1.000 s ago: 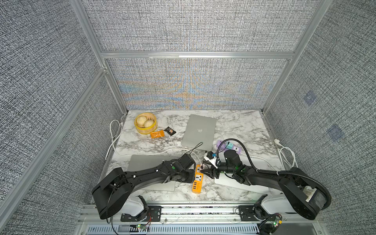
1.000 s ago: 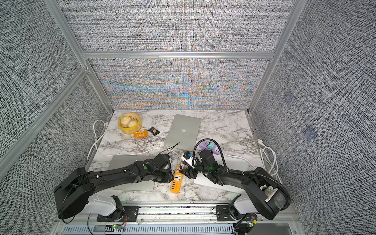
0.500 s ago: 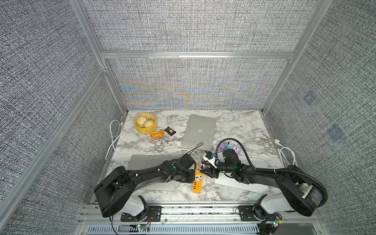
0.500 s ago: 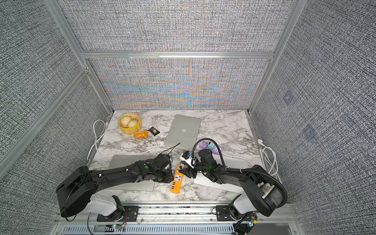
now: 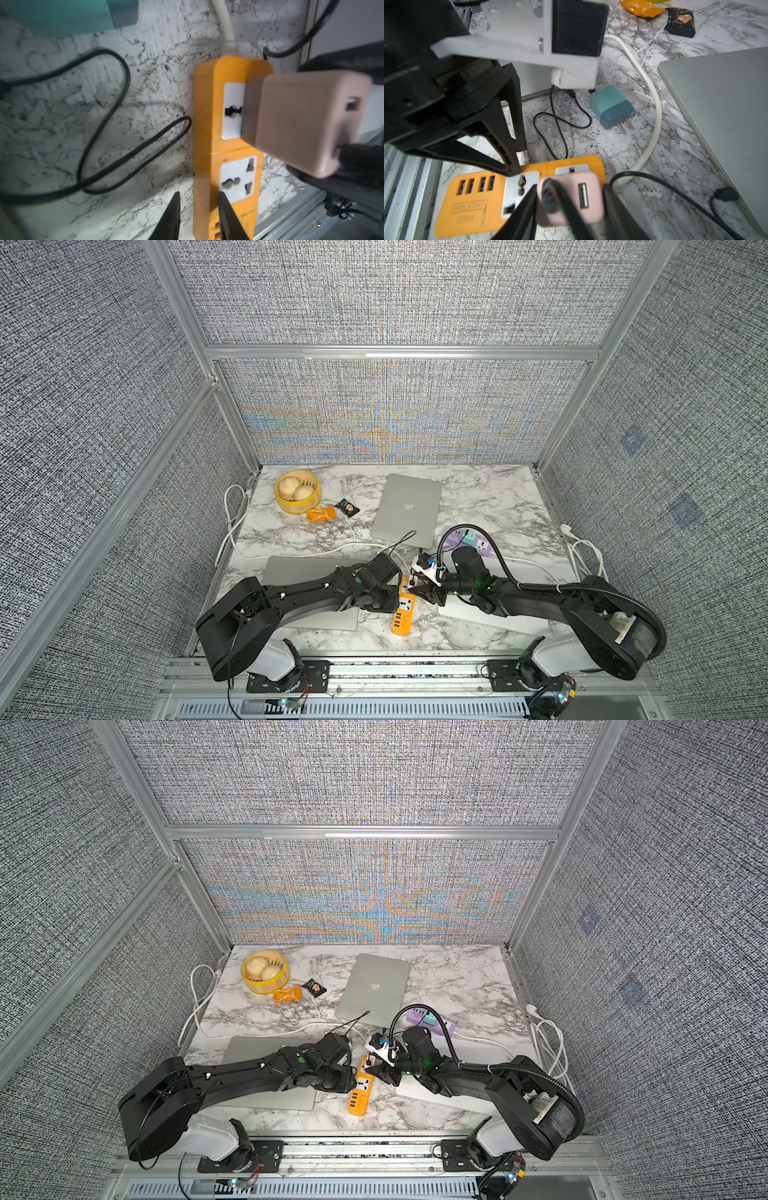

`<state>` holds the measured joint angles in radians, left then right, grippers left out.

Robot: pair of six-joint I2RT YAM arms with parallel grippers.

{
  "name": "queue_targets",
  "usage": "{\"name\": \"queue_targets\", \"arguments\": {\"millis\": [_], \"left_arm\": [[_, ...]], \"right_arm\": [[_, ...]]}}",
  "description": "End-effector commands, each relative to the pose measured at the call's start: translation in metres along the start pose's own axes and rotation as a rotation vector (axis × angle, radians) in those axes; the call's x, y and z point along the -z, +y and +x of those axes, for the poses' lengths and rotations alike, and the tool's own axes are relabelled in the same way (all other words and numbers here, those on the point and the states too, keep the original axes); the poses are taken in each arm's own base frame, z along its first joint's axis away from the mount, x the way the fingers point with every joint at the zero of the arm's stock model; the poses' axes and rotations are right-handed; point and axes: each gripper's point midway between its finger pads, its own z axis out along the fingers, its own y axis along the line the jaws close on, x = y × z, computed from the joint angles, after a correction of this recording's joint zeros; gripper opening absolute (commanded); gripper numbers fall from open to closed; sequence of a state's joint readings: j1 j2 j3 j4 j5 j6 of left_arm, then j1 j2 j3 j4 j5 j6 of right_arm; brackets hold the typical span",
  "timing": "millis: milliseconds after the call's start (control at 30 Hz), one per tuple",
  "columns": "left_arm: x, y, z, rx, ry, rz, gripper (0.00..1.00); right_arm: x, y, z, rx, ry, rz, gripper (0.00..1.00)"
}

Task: Unplug the laptop charger
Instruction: Remove the plug from the socket.

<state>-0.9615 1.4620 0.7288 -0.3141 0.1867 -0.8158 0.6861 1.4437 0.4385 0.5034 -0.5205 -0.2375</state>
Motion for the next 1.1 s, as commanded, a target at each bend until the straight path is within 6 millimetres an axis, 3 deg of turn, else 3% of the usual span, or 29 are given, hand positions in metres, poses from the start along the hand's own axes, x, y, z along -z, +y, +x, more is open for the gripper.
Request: {"name": "queue_targets", "arguments": {"millis": [0,567,1067], "left_arm": [[0.000,0.000,0.001,-0.010,0.014,-0.007,0.31],[-0.009,0.011,0.009,-0.001,0.069,-0.057,0.30],[-0.012,0.014,0.011,0.011,0.076,-0.061,0.30]], "right_arm": [[-0.001,0.002,0.000,0.018,0.006,-0.002,0.46],[-0.004,0.002,-0.009,-0.052,-0.029,-0.036,0.34],[0.007,-0.005,-0.014,-0.085,-0.086,-0.030,0.29]]}}
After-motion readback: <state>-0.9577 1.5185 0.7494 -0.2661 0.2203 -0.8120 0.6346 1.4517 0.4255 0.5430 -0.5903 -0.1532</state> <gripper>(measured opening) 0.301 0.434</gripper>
